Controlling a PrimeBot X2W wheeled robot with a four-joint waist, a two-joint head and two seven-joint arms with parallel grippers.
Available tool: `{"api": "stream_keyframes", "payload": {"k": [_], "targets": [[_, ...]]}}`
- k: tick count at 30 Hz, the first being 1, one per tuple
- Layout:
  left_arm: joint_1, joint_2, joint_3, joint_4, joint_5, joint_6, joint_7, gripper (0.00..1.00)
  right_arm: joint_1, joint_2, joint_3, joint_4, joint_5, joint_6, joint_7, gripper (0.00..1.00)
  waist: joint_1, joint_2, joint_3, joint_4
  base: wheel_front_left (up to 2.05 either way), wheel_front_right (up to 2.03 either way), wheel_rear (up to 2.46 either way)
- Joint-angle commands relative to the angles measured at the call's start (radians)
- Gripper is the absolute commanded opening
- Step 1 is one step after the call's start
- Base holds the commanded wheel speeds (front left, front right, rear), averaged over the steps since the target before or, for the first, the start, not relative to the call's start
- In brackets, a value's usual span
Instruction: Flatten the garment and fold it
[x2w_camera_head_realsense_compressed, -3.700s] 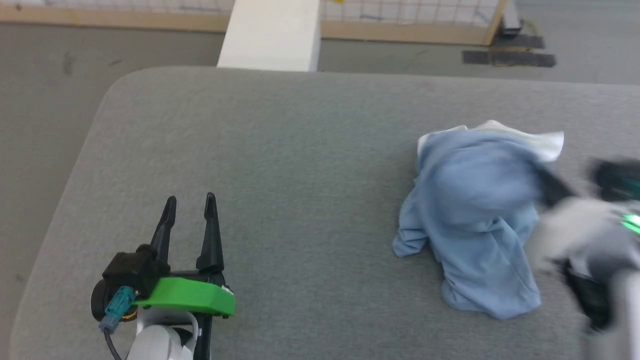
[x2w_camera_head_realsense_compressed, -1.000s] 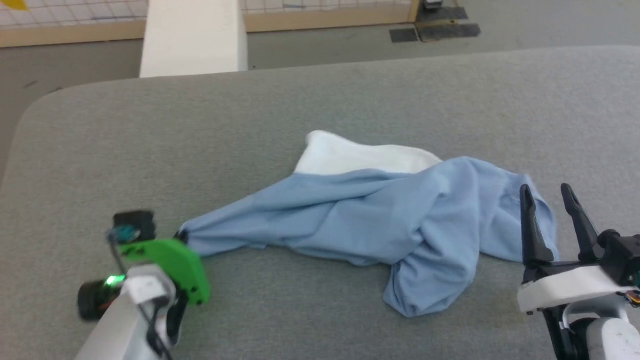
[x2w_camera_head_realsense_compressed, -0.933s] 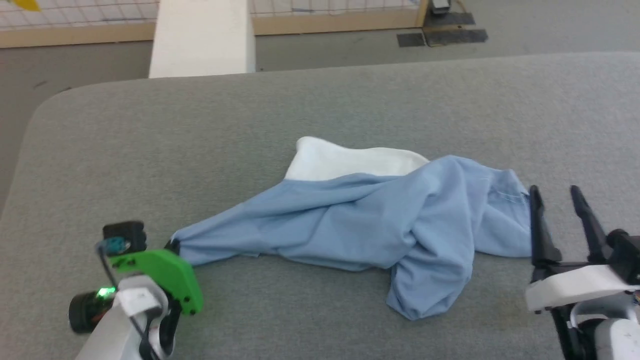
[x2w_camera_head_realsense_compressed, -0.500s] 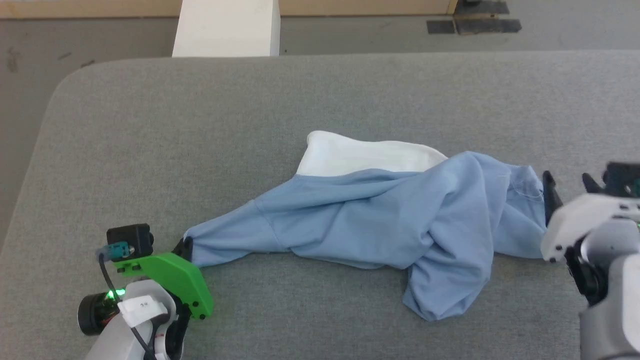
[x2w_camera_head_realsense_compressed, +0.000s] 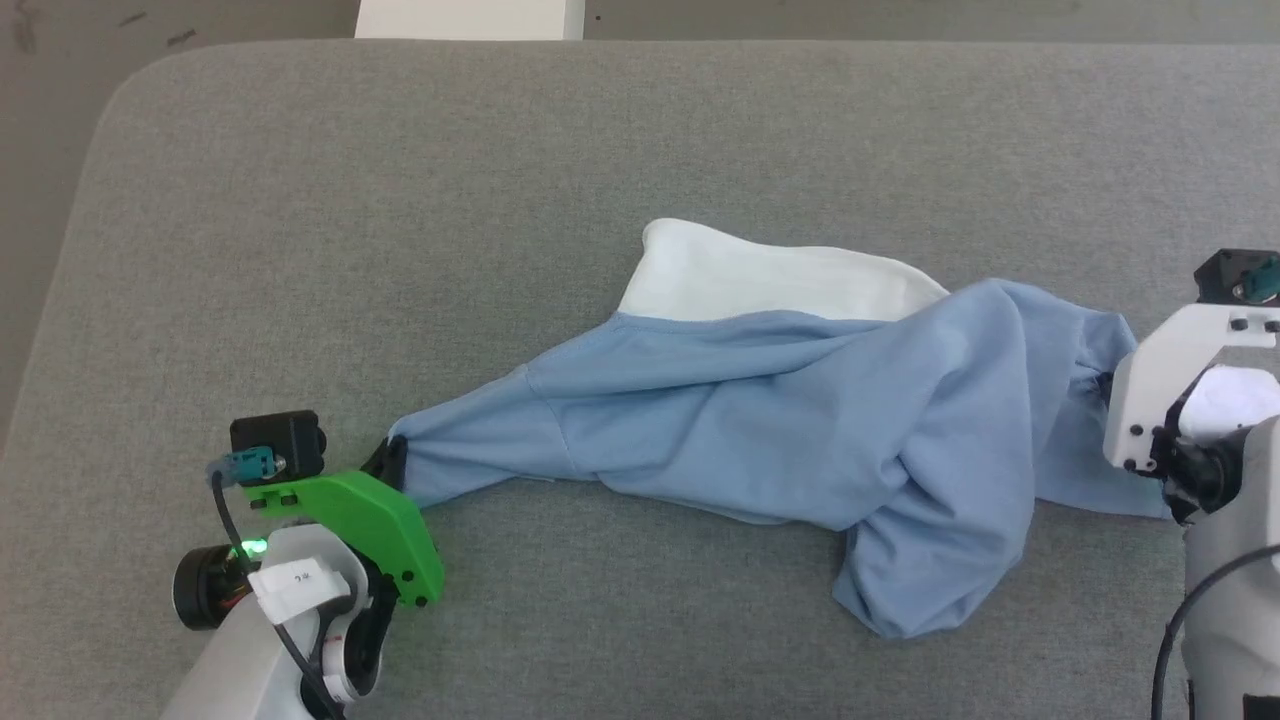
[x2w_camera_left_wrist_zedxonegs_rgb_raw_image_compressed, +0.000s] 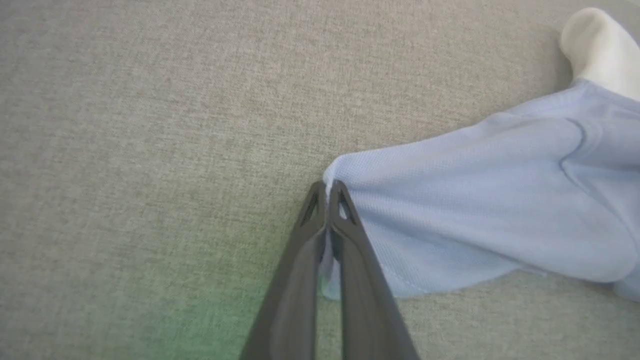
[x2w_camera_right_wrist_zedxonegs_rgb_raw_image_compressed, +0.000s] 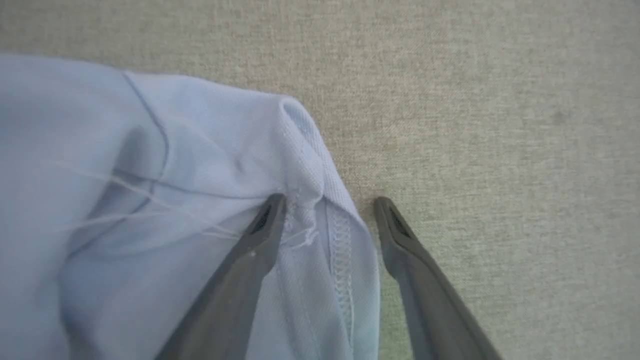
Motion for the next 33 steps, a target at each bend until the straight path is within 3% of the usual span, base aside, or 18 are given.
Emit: {"api": "stream_keyframes", "payload": {"k": [1,4,8,13,20,28,33], "targets": [[-0.019,-0.001,-0.001,0.006,-0.004,-0.005,0.0,0.0,0.026,0.012,0.008,0.042,0.023,-0.002,0.046,0.02,0.0,0.0,0.001,0.001,0.0,0.0,0.0],[-0.025,0.004,-0.001,0.01,-0.004,-0.011,-0.004,0.0,0.027,0.005,0.038,0.024,0.058,-0.002,0.063,0.0,0.0,0.0,-0.002,-0.004,0.0,0.0,0.0],[-0.059,0.02,0.0,0.005,0.007,-0.036,-0.026,0.0,0.003,-0.031,0.066,-0.03,0.083,-0.002,-0.036,0.0,0.0,0.0,-0.004,-0.011,0.0,0.0,0.0],[-0.182,0.062,0.013,-0.004,0.011,-0.117,-0.055,0.0,-0.082,-0.081,0.119,-0.077,0.09,-0.002,-0.166,0.0,0.0,0.0,-0.007,-0.018,0.0,0.0,0.0],[-0.39,0.098,0.061,-0.005,-0.039,-0.207,-0.039,0.0,-0.25,-0.184,0.246,-0.113,0.119,-0.002,-0.252,0.0,0.0,0.0,-0.02,-0.03,0.0,0.0,0.0],[-0.655,0.103,0.147,0.031,-0.082,-0.189,-0.027,0.0,-0.505,-0.275,0.396,-0.11,0.166,-0.002,-0.251,0.0,0.0,0.0,0.027,-0.055,0.0,0.0,0.0],[-0.85,0.113,0.192,0.063,-0.055,-0.148,-0.059,0.0,-0.684,-0.266,0.405,-0.107,0.152,-0.002,-0.244,0.0,0.0,0.0,0.102,-0.069,0.0,0.0,0.0]]}}
